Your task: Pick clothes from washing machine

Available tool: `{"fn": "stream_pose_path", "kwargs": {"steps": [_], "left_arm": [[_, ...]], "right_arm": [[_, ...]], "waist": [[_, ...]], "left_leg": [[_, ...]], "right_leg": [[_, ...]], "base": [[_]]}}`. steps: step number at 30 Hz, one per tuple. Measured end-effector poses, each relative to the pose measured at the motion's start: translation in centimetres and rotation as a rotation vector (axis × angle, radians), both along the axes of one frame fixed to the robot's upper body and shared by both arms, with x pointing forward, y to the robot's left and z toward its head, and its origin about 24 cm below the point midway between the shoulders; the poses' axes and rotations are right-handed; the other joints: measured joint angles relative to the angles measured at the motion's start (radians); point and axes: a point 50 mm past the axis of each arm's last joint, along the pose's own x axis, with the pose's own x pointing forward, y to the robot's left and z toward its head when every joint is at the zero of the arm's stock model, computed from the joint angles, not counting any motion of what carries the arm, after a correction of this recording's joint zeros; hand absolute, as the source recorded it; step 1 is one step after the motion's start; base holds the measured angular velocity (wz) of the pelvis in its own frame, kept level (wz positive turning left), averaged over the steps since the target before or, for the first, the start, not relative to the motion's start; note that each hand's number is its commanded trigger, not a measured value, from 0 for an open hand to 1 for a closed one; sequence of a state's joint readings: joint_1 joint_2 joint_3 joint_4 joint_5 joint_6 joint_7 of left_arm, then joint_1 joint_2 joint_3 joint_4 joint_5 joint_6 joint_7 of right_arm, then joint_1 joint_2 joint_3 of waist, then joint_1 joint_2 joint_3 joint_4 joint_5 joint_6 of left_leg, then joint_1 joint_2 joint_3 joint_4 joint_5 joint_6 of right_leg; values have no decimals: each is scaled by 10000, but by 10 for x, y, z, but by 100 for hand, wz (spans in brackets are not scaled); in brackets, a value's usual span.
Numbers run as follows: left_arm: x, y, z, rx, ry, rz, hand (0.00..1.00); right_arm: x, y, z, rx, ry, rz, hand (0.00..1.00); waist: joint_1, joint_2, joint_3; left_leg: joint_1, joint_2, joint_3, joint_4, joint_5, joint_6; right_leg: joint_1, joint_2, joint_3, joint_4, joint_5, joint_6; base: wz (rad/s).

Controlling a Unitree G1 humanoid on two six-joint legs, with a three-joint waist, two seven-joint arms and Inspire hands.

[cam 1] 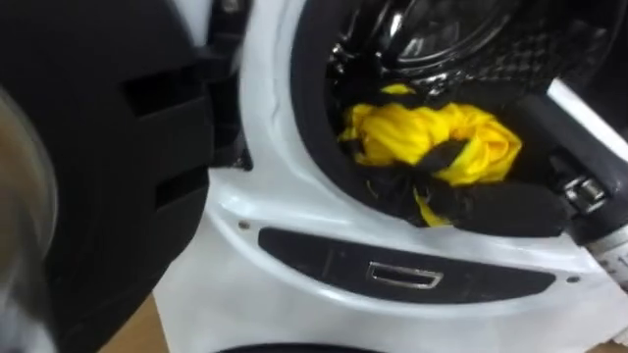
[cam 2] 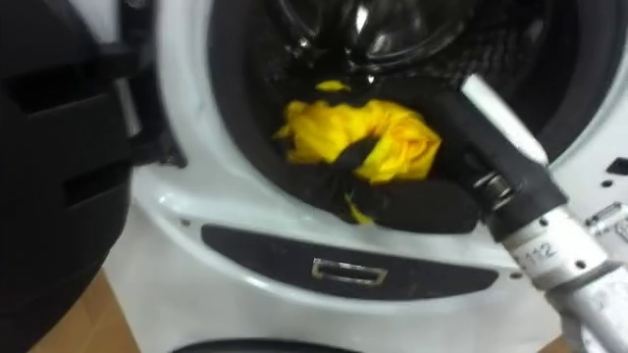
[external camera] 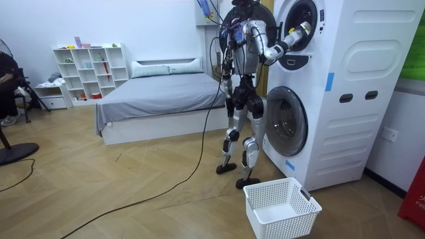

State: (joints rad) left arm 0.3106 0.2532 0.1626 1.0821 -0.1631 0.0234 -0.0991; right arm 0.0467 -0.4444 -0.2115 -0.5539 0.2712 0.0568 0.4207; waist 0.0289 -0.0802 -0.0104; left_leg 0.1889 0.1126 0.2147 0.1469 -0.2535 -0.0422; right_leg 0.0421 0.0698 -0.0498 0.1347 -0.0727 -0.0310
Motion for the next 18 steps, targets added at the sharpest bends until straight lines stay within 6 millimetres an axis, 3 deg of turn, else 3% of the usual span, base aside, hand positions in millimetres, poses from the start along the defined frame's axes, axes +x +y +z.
{"fn": "stream_pose_path", "kwargs": {"steps": [2,6,9,18], "left_arm": [[-7,0,0,-29,192,7,0],[-3,0,0,-27,89,-41,0],[2,0,0,-17,-17,-62,0],[0,-1,0,-85,-154,242,0]], "right_arm": [[-3,0,-3,14,204,362,100],[-5,0,-8,266,544,722,100],[-8,-2,-7,424,587,1026,100],[-18,-20,1,935,380,1104,100]], "waist": [[-79,-11,9],[-258,-37,25],[-259,-47,55],[-565,176,127]], "left_leg": [[53,-31,1,8,-5,2],[-53,-37,19,70,-13,8],[-185,-44,53,187,-286,70],[-457,-19,346,515,-393,64]], "right_leg": [[105,-88,-86,11,-3,4],[55,-85,-102,51,-18,6],[-118,-10,-74,197,-285,-69],[-585,34,212,587,-351,-123]], "base": [[-5],[8],[-8],[-13]]}}
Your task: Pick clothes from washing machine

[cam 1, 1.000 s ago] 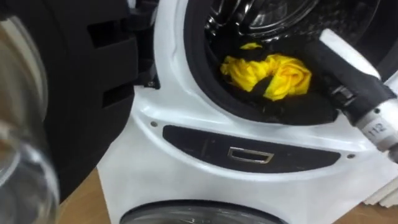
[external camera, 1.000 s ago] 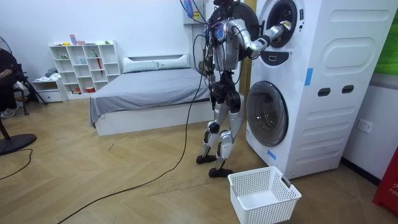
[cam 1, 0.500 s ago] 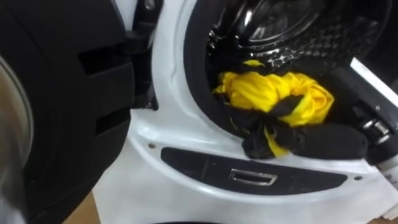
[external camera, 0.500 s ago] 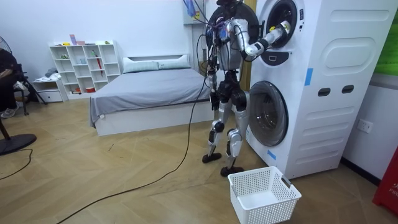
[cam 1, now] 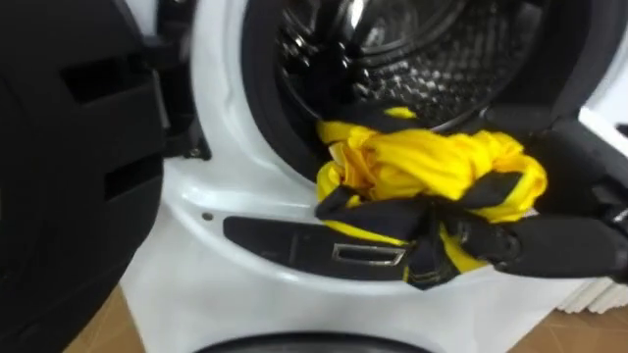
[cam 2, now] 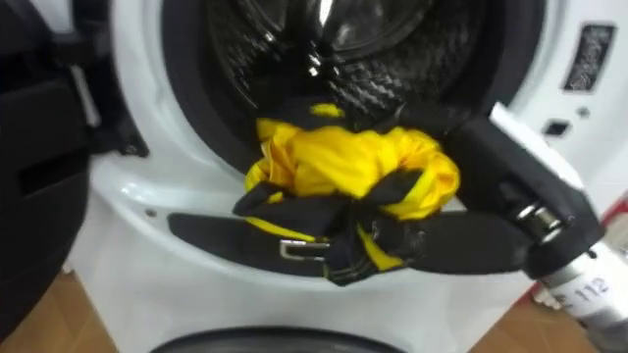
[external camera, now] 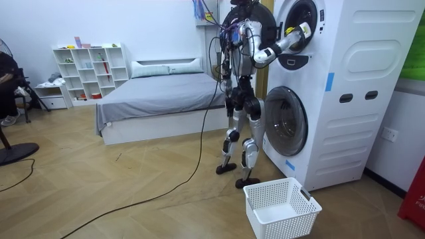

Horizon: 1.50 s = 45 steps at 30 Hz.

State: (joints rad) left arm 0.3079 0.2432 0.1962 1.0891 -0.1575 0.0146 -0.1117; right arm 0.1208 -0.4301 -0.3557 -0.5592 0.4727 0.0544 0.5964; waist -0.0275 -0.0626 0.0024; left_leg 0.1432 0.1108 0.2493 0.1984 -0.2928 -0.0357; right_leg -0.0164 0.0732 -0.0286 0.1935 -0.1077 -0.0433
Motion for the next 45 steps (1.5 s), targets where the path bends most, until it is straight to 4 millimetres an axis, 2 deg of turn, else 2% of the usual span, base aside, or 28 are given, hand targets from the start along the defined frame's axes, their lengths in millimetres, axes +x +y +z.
{"fn": "stream_pose_path", "kwargs": {"steps": [4,11,19,22,26,28,33,35,39,43,45], "left_arm": [[5,3,2,116,-454,58,0],[-5,3,1,130,-226,284,0],[-10,3,2,168,-111,341,0],[-10,4,2,211,-106,343,0],[-11,5,1,268,-39,430,0],[-12,6,1,337,0,584,0],[-7,9,2,490,-68,616,0],[-6,9,2,494,-83,597,0],[-1,11,2,528,-192,559,0],[0,11,2,520,-232,567,0],[1,12,3,548,-261,574,0]], "right_arm": [[-2,-7,5,3,-200,-265,100],[-6,-17,12,111,-539,-638,100],[-7,-17,12,94,-597,-643,100],[-7,-18,12,111,-587,-667,100],[-12,-27,15,65,-697,-1136,100],[-17,-34,12,64,-551,-1526,100],[-22,-38,4,100,-65,-1794,100],[-23,-42,2,273,17,-1911,100],[-22,-54,-2,681,166,-2696,100],[-21,-61,-6,931,331,-3172,100],[-22,-67,-11,1029,571,-3476,100]], "waist": [[-240,-5,-2],[-449,-85,-54],[-495,-150,-39],[-630,-172,-42],[-785,-178,-45],[-803,-156,-46],[-1022,-45,-33],[-1077,32,-17],[-1245,49,-11],[-1575,106,-6],[-1823,147,-15]], "left_leg": [[23,-8,88,-11,0,0],[101,-4,198,13,0,0],[251,4,498,1,0,-1],[237,10,554,-21,-42,-24],[240,29,741,-40,-66,-36],[268,34,798,-41,-77,-51],[278,66,1149,-14,-76,-53],[420,123,1570,-25,-114,-114],[404,203,2048,-13,-211,-172],[398,295,2695,51,-293,-276],[413,338,2772,85,-337,-303]], "right_leg": [[-63,23,105,93,-29,-3],[-70,78,352,111,-28,-4],[-160,176,776,276,-30,-11],[-240,206,807,341,-27,-9],[-360,251,864,436,-20,-22],[-417,320,1046,440,-3,-27],[-563,417,1350,430,107,-47],[-580,547,1660,444,155,-59],[-791,723,2104,495,260,-94],[-1069,1028,2758,636,435,-114],[-1081,1115,2891,610,465,-130]], "base": [[-8],[-9],[-13],[-9],[-11],[-21],[-25],[-43],[-44],[-50],[-30]]}}
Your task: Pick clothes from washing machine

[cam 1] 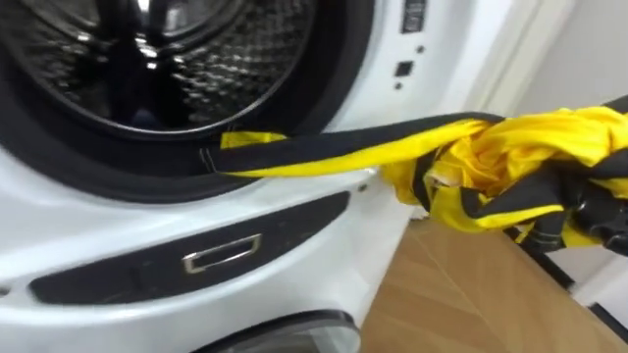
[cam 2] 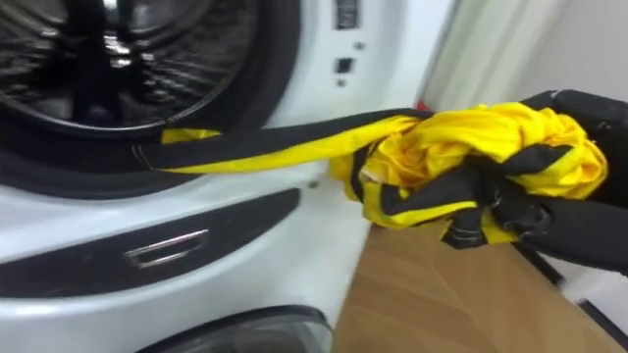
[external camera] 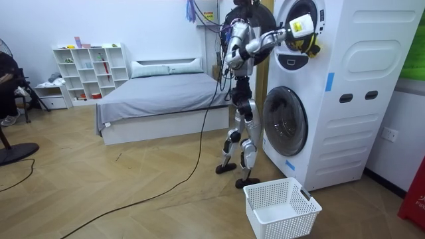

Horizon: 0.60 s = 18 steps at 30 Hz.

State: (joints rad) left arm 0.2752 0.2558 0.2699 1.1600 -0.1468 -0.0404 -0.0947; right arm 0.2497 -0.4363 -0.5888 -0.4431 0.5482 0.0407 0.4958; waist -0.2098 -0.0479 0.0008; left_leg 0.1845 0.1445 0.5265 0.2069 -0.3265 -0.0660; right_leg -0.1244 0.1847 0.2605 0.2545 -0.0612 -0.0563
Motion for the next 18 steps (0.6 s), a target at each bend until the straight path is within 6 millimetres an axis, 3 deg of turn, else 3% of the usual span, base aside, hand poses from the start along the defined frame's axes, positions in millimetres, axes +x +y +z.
{"fn": "stream_pose_path", "kwargs": {"steps": [5,8,13,18], "left_arm": [[5,0,0,-1,-136,-3,0],[6,3,1,62,-190,95,0],[11,3,1,42,-269,-3,0],[20,1,0,-83,-338,-176,0]], "right_arm": [[-9,-21,-9,320,422,-1368,100],[-11,-34,-18,695,735,-2186,100],[-24,-56,-50,998,2114,-3943,100],[-26,-61,-57,915,2531,-4593,100]], "waist": [[-329,139,-44],[-582,117,-43],[-643,-50,-10],[-632,-65,2]], "left_leg": [[43,-23,423,-7,-23,-15],[59,-48,469,0,-22,-15],[48,-89,478,-6,-28,-8],[-14,-110,522,-30,-92,30]], "right_leg": [[-219,243,598,115,80,8],[-310,331,782,205,85,14],[-396,419,1007,199,134,63],[-482,466,1045,259,219,85]], "base": [[-38],[-26],[-15],[-6]]}}
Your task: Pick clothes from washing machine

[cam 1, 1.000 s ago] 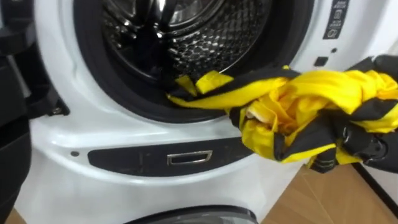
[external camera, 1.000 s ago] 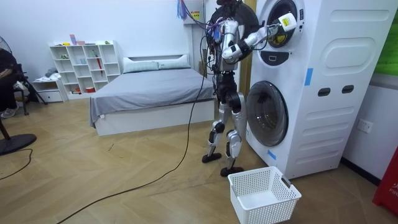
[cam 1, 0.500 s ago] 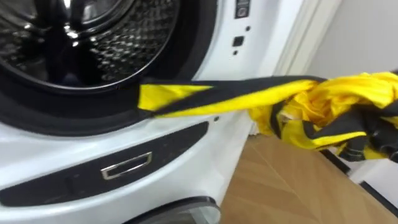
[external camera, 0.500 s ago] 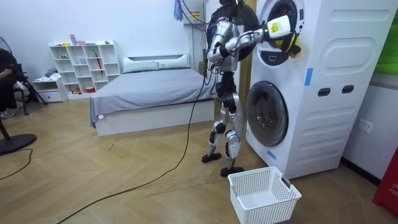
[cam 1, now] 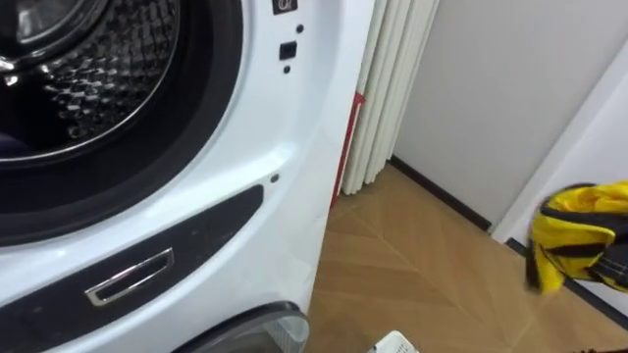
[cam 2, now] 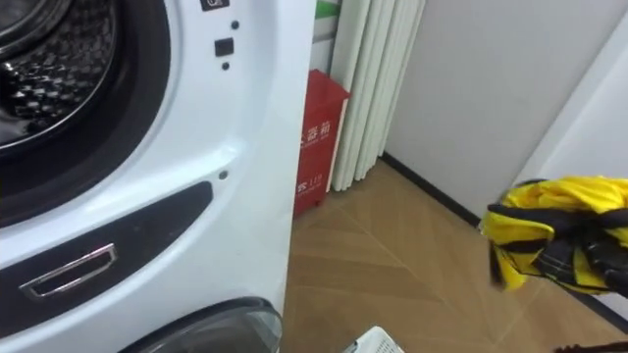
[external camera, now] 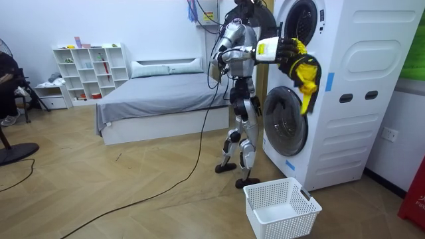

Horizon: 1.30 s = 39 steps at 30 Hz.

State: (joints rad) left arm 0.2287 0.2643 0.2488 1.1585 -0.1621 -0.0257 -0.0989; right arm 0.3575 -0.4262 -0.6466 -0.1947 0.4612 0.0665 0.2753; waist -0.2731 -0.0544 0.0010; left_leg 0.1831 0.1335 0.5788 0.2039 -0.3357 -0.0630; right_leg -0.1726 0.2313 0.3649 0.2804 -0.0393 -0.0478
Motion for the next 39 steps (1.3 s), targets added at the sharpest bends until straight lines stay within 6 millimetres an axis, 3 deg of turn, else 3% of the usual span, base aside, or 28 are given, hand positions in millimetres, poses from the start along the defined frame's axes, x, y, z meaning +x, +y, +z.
{"fn": "stream_pose_path", "kwargs": {"steps": [3,6,8,12,14,16,20,23,26,29,34,39], "left_arm": [[4,0,0,0,20,-301,0],[7,1,1,54,131,-701,0],[16,-3,0,-52,9,-987,0],[32,-8,-1,-146,-125,-1624,0],[48,-13,-2,-245,-339,-2056,0],[51,-17,-2,-373,-422,-2120,0],[53,-21,-3,-738,-629,-1906,0],[54,-27,-5,-1024,-702,-1808,0],[52,-33,-7,-1164,-645,-1856,0],[57,-39,-8,-1245,-810,-2032,0],[60,-48,-10,-1237,-861,-2267,0],[61,-54,-11,-1323,-876,-2311,0]], "right_arm": [[6,6,-9,11,365,228,100],[13,21,-36,270,1455,809,100],[19,33,-49,201,2056,1332,100],[38,45,-72,244,2917,2028,100],[48,52,-88,354,3530,2414,100],[51,58,-104,645,4165,2664,100],[50,69,-140,1141,5558,2911,100],[45,73,-167,1746,6517,2640,100],[35,82,-186,1569,7364,2596,100],[30,89,-197,1200,7926,2790,100],[20,92,-215,1374,8577,1955,100],[23,88,-217,1144,8434,1270,100]], "waist": [[127,-2,2],[305,-77,7],[410,-13,-6],[708,95,68],[950,241,115],[1193,399,90],[1477,680,23],[1507,806,24],[1720,907,-9],[1722,945,-3],[1751,1058,-2],[1881,1225,25]], "left_leg": [[-3,5,44,9,-9,6],[-201,-9,112,90,-15,13],[-610,-10,50,320,-57,82],[-1273,-44,-19,693,-143,181],[-1661,-61,-71,837,-176,237],[-1809,-73,-109,849,-177,240],[-2275,-93,-925,1152,-171,249],[-2546,-108,-1133,1258,-144,296],[-2720,-125,-1227,1311,-143,299],[-3074,-250,-1463,1358,-47,443],[-3492,-280,-1652,1567,-25,484],[-3816,-308,-1742,1567,10,546]], "right_leg": [[1,-15,49,-11,42,7],[-236,-20,111,120,82,13],[-580,-91,43,156,103,44],[-1177,-241,-214,314,130,80],[-1489,-284,-252,315,168,137],[-1632,-326,-255,311,180,146],[-1847,-459,-601,316,165,122],[-1987,-579,-972,338,131,103],[-2125,-619,-1044,399,131,104],[-2449,-801,-1231,487,126,111],[-2669,-924,-1382,476,183,158],[-2906,-1021,-1495,494,257,168]], "base": [[-4],[-8],[3],[1],[6],[4],[20],[37],[9],[22],[13],[7]]}}
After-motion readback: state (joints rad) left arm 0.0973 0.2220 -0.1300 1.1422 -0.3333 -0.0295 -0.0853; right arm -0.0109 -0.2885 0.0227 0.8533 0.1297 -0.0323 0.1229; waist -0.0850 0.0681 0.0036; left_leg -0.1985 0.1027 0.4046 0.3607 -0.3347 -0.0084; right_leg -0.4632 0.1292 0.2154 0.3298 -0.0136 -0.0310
